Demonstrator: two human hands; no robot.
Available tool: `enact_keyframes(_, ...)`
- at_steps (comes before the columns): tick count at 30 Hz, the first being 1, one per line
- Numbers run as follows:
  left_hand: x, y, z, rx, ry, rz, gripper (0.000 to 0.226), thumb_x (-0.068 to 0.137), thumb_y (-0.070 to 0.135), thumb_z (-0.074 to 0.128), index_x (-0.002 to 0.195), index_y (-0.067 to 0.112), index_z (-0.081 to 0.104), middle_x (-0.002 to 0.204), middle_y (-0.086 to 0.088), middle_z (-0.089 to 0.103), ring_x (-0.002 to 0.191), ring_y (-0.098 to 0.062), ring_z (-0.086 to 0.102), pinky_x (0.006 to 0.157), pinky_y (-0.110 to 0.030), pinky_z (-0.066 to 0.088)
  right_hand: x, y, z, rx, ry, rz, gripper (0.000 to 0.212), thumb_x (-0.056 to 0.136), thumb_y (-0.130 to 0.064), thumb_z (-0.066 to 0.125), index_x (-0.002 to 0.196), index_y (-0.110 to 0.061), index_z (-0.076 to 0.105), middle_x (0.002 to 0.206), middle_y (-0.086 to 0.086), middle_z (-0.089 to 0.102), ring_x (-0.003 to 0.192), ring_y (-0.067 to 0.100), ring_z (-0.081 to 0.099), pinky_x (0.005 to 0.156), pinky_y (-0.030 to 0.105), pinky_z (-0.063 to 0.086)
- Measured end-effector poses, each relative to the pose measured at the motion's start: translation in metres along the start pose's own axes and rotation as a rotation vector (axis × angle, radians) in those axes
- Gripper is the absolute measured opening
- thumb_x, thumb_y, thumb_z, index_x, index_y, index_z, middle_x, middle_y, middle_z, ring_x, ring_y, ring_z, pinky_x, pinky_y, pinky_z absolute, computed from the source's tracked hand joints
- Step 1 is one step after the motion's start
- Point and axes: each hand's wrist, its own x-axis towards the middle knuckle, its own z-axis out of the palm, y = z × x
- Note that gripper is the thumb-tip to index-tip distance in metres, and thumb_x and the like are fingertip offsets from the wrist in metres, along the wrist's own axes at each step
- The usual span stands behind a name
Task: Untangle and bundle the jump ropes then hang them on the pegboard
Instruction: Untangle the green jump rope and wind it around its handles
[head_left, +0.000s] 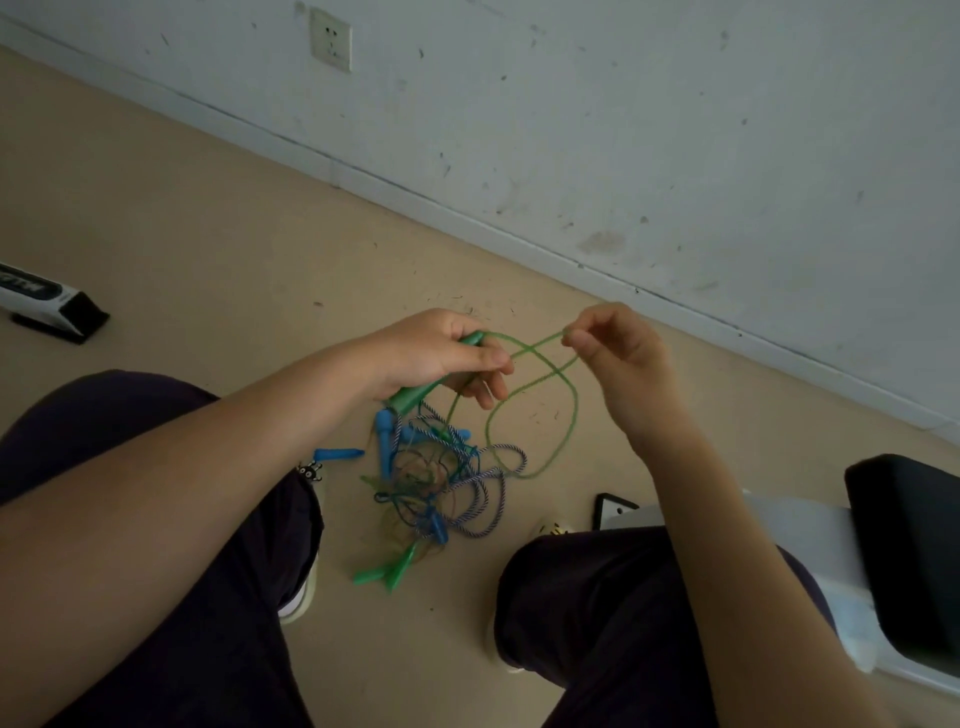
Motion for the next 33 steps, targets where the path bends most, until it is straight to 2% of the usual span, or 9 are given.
enact_keyframes(2, 0.001, -0.002, -0.003, 0.086, 0.041, -0.009, 0.019, 0.098, 0.018, 0.060, 0.107, 0.003, 0.068, 0.088, -0.004, 0.078, 0.084, -0.020, 0.074, 0.081, -0.030, 0.059, 0.002, 0.003, -0.005, 0.055, 0.106, 0.028, 0.011, 0.088, -0.014, 0.060, 0.086, -0.025, 0.060, 0.087, 0.001, 0.067, 0.089, 0.018, 0.063, 0.091, 0.044, 0.049)
enact_keyframes(4, 0.001, -0.004, -0.002, 0.111, 0.068, -0.026, 0.013, 0.097, 0.016, 0.062, 0.099, 0.005, 0.070, 0.076, 0.000, 0.075, 0.072, -0.015, 0.071, 0.073, -0.026, 0.059, 0.002, 0.003, -0.008, 0.049, 0.109, 0.051, 0.013, 0.091, -0.010, 0.060, 0.088, -0.023, 0.061, 0.084, 0.002, 0.069, 0.088, 0.019, 0.065, 0.090, 0.043, 0.050)
enact_keyframes(10, 0.000, -0.001, 0.004, 0.100, 0.138, 0.021, 0.010, 0.095, 0.014, 0.066, 0.086, 0.014, 0.070, 0.061, 0.006, 0.063, 0.047, -0.005, 0.050, 0.051, -0.019, 0.046, -0.004, -0.008, 0.001, 0.159, -0.207, 0.077, 0.034, 0.075, -0.013, 0.073, 0.108, -0.018, 0.063, 0.080, 0.007, 0.066, 0.072, 0.022, 0.060, 0.070, 0.029, 0.052)
enact_keyframes(17, 0.002, -0.001, 0.005, 0.059, 0.241, 0.000, 0.009, 0.095, 0.015, 0.065, 0.087, 0.011, 0.067, 0.063, 0.001, 0.065, 0.042, -0.005, 0.045, 0.041, -0.019, 0.038, -0.008, -0.004, -0.001, -0.043, -0.479, 0.178, 0.042, 0.080, -0.012, 0.078, 0.116, -0.025, 0.060, 0.094, 0.003, 0.071, 0.079, 0.021, 0.064, 0.080, 0.043, 0.053)
enact_keyframes(20, 0.001, 0.000, 0.008, 0.029, 0.189, 0.038, 0.005, 0.093, 0.016, 0.069, 0.090, 0.011, 0.069, 0.064, 0.003, 0.069, 0.043, -0.005, 0.048, 0.042, -0.018, 0.040, -0.009, -0.006, 0.004, -0.030, -0.470, 0.226, 0.053, 0.069, -0.033, 0.085, 0.114, -0.024, 0.058, 0.091, 0.003, 0.073, 0.079, 0.020, 0.067, 0.080, 0.041, 0.055)
enact_keyframes(22, 0.001, 0.001, 0.011, 0.018, 0.160, 0.052, 0.004, 0.090, 0.016, 0.072, 0.092, 0.013, 0.071, 0.066, 0.002, 0.071, 0.046, -0.006, 0.051, 0.043, -0.018, 0.041, -0.009, -0.007, 0.010, 0.023, -0.472, 0.250, 0.047, 0.074, -0.030, 0.084, 0.112, -0.021, 0.056, 0.075, 0.000, 0.066, 0.062, 0.015, 0.059, 0.063, 0.035, 0.052)
enact_keyframes(24, 0.002, 0.002, 0.013, 0.023, 0.133, 0.042, 0.007, 0.089, 0.013, 0.073, 0.095, 0.013, 0.070, 0.064, 0.001, 0.071, 0.050, -0.009, 0.056, 0.046, -0.019, 0.044, -0.007, -0.006, 0.012, -0.018, -0.451, 0.249, 0.036, 0.080, -0.029, 0.081, 0.106, -0.022, 0.057, 0.057, -0.005, 0.048, 0.049, 0.011, 0.038, 0.047, 0.024, 0.035)
enact_keyframes(27, 0.002, 0.006, 0.009, 0.062, 0.003, 0.018, 0.011, 0.089, 0.005, 0.071, 0.100, 0.008, 0.069, 0.074, -0.003, 0.075, 0.060, -0.010, 0.065, 0.055, -0.021, 0.050, -0.002, -0.004, 0.006, -0.190, -0.379, 0.201, 0.017, 0.081, -0.034, 0.079, 0.087, -0.025, 0.066, 0.046, -0.010, 0.038, 0.044, 0.010, 0.026, 0.044, 0.022, 0.023)
enact_keyframes(33, 0.000, 0.011, -0.018, 0.271, 0.013, -0.046, 0.010, 0.095, 0.018, 0.065, 0.096, 0.010, 0.071, 0.075, -0.001, 0.075, 0.073, -0.017, 0.073, 0.071, -0.027, 0.057, 0.003, 0.004, -0.009, -0.025, 0.037, 0.105, 0.016, 0.089, -0.019, 0.071, 0.076, -0.027, 0.067, 0.050, -0.007, 0.042, 0.047, 0.013, 0.036, 0.047, 0.025, 0.034)
